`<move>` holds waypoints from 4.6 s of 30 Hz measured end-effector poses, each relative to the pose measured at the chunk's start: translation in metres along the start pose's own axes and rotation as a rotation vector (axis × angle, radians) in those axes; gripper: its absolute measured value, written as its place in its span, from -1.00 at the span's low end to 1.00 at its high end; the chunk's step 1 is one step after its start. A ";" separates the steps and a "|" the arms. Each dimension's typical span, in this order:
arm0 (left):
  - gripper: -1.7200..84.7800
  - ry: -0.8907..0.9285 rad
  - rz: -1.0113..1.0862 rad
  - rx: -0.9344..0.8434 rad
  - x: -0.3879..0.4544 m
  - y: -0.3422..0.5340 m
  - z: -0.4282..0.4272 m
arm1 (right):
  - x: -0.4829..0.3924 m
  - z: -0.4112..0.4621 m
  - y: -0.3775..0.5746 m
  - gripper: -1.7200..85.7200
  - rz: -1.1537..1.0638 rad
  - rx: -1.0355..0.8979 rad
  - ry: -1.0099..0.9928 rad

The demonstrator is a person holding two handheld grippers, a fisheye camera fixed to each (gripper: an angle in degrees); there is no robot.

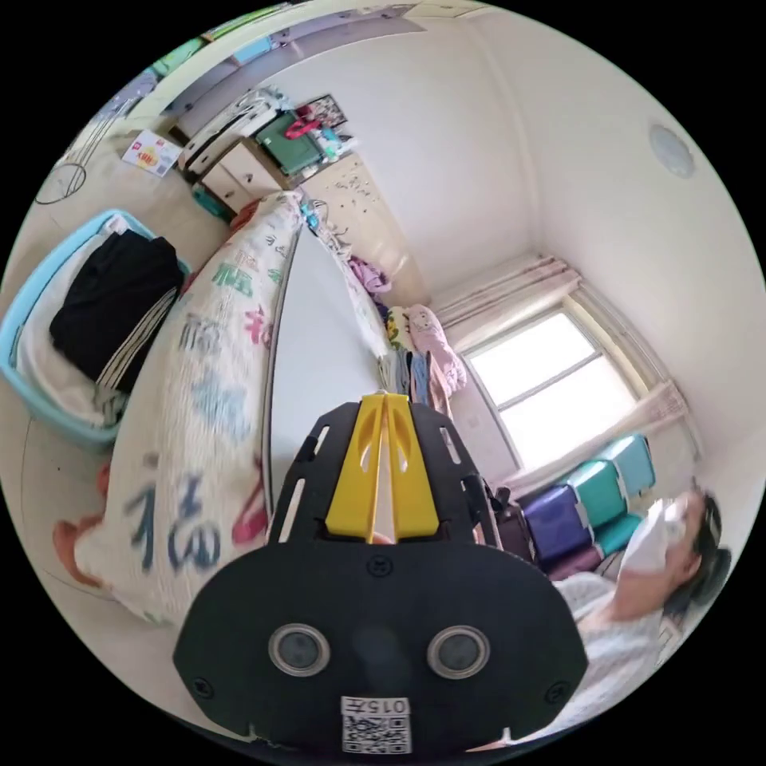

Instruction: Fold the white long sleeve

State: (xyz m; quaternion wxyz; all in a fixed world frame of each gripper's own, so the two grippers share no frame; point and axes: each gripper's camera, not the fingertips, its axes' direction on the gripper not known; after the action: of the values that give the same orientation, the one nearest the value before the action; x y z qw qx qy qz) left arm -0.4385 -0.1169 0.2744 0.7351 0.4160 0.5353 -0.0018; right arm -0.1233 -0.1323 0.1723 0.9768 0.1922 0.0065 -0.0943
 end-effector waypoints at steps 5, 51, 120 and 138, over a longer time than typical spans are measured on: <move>-0.98 -0.026 0.122 0.423 0.163 -0.169 -0.005 | -0.174 -0.013 -0.176 -0.97 -0.209 0.361 0.099; -0.97 -0.521 0.274 -0.342 -0.041 0.226 0.062 | 0.029 0.018 0.236 -0.96 -0.244 -0.358 0.635; -0.65 -0.586 0.181 -0.510 -0.340 -0.249 0.788 | 0.448 0.716 -0.377 -0.64 -0.020 -0.600 0.378; -0.89 -1.407 -0.042 0.001 -0.399 -0.292 0.378 | 0.412 0.543 -0.440 -0.87 -0.248 -0.345 0.998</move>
State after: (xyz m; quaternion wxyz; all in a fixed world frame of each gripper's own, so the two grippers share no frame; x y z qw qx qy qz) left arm -0.4430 -0.7164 0.4410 0.9064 0.3062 -0.0594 -0.2849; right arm 0.1865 -0.8117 0.4900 0.8539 0.0481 0.5078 -0.1036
